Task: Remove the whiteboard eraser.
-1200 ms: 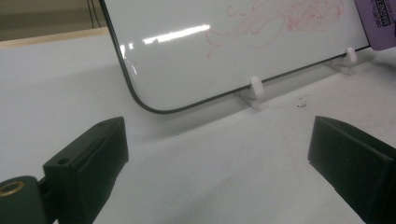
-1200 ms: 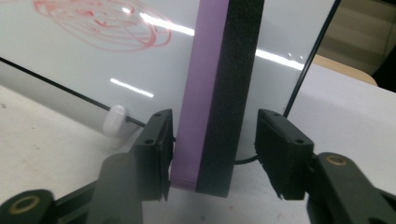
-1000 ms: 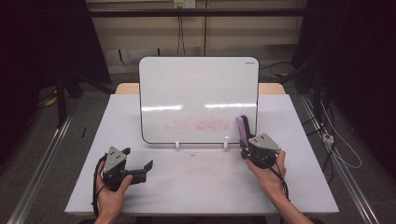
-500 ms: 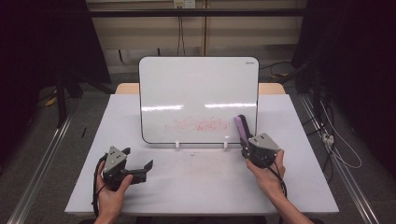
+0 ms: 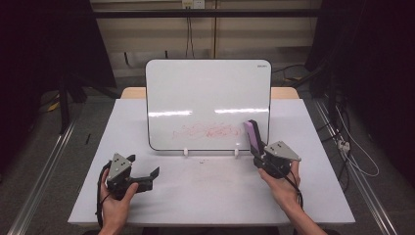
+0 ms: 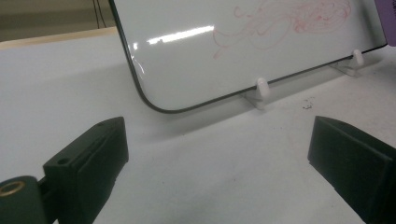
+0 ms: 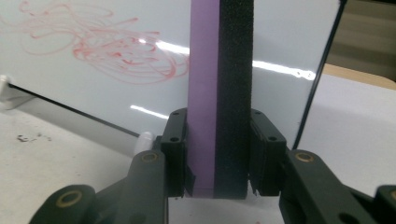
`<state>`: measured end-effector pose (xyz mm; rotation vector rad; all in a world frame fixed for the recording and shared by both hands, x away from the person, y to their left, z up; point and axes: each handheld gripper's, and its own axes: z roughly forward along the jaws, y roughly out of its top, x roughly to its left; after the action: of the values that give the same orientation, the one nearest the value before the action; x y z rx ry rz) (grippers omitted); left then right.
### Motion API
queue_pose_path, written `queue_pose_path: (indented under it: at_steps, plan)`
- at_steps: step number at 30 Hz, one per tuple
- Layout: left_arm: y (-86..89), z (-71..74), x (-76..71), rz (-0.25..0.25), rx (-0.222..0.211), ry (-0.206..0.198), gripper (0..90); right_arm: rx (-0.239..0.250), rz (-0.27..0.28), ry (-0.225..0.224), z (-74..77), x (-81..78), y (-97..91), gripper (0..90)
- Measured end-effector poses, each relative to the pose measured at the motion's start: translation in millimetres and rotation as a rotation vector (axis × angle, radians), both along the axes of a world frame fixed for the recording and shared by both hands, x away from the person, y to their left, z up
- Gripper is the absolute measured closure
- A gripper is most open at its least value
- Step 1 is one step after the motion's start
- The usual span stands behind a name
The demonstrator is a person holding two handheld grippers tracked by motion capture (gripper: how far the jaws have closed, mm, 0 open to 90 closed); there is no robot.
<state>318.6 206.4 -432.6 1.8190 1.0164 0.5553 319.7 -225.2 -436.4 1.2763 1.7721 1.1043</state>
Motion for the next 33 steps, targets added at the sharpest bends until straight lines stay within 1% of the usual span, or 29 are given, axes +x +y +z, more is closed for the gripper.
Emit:
queue_pose_path:
  at_steps: [3, 4, 6, 8, 9, 10, 11, 12, 13, 14, 15, 16, 17, 19, 21, 22, 23, 24, 25, 28, 33]
  plan:
    - [0.3, 0.3, 1.0, 0.004, -0.004, 0.003, 4.8, 0.027, 0.016, -0.013, 0.1, -1.9, 1.1, 64.8]
    - [0.1, 0.4, 1.3, 0.013, -0.007, 0.002, 4.7, 0.039, 0.024, -0.014, 0.1, -2.1, 1.6, 64.8]
    - [-0.2, 0.2, 3.2, 0.016, -0.042, 0.034, 4.8, 0.067, 0.034, -0.014, 0.1, -2.3, 2.7, 64.8]
    - [-1.1, 0.4, 3.2, 0.020, -0.045, 0.032, 4.8, 0.080, 0.043, -0.018, 0.1, -2.1, 4.5, 64.8]
    - [-2.6, 1.4, 3.2, 0.022, -0.037, 0.019, 4.9, 0.090, 0.054, -0.018, 0.3, -2.2, 6.1, 64.8]
    - [-5.0, 3.4, 3.9, 0.012, -0.036, 0.006, 4.8, 0.095, 0.059, -0.018, 0.4, -2.4, 7.1, 64.8]
    - [-5.0, 3.4, 3.9, 0.012, -0.036, 0.006, 4.5, 0.100, 0.066, -0.019, 0.6, -2.6, 8.6, 64.8]
    - [-8.8, 5.8, 5.0, -0.001, -0.043, -0.013, 4.5, 0.109, 0.073, -0.018, 0.6, -2.5, 10.0, 64.8]
    - [-8.8, 5.8, 5.0, -0.001, -0.043, -0.013, 4.4, 0.109, 0.073, -0.018, 0.6, -2.5, 10.0, 64.8]
    - [-10.6, 7.1, 5.9, -0.009, -0.040, -0.022, 4.4, 0.132, 0.084, -0.011, 0.6, -2.0, 13.6, 64.8]
    - [-12.0, 7.7, 6.7, -0.009, -0.043, -0.029, 4.7, 0.131, 0.090, -0.011, 0.7, -1.8, 15.5, 64.8]
    - [-13.3, 8.0, 7.1, -0.008, -0.053, -0.030, 5.3, 0.133, 0.098, -0.009, 0.7, -1.6, 17.1, 64.8]
    - [-17.4, 9.3, 9.4, -0.024, -0.077, -0.018, 5.4, 0.136, 0.104, -0.006, 0.8, -1.2, 19.4, 64.8]
    - [-21.7, 10.7, 10.9, -0.021, -0.071, -0.027, 5.4, 0.138, 0.120, -0.003, 0.8, -0.2, 24.8, 64.8]
    - [-25.4, 11.5, 13.7, -0.025, -0.086, -0.022, 5.2, 0.149, 0.136, 0.001, 0.8, 1.0, 30.9, 64.8]
    - [-27.5, 11.9, 15.4, -0.021, -0.100, -0.024, 5.0, 0.151, 0.145, 0.003, 0.7, 1.7, 33.9, 64.8]
    - [-30.2, 12.4, 17.2, -0.029, -0.109, -0.027, 5.0, 0.157, 0.153, 0.002, 0.7, 2.2, 37.0, 64.8]
    - [-30.2, 12.4, 17.2, -0.029, -0.109, -0.027, 4.9, 0.165, 0.160, 0.003, 0.8, 2.8, 39.9, 64.8]
    - [-36.1, 13.8, 20.5, -0.042, -0.108, -0.044, 4.7, 0.177, 0.171, 0.006, 1.0, 3.4, 43.6, 64.8]
    - [-43.0, 15.2, 24.6, -0.072, -0.149, -0.051, 4.3, 0.193, 0.186, 0.005, 1.7, 4.3, 50.9, 64.8]
    - [-55.8, 21.9, 31.6, -0.091, -0.184, -0.074, 4.7, 0.223, 0.231, 0.007, 3.4, 4.9, 61.8, 64.8]
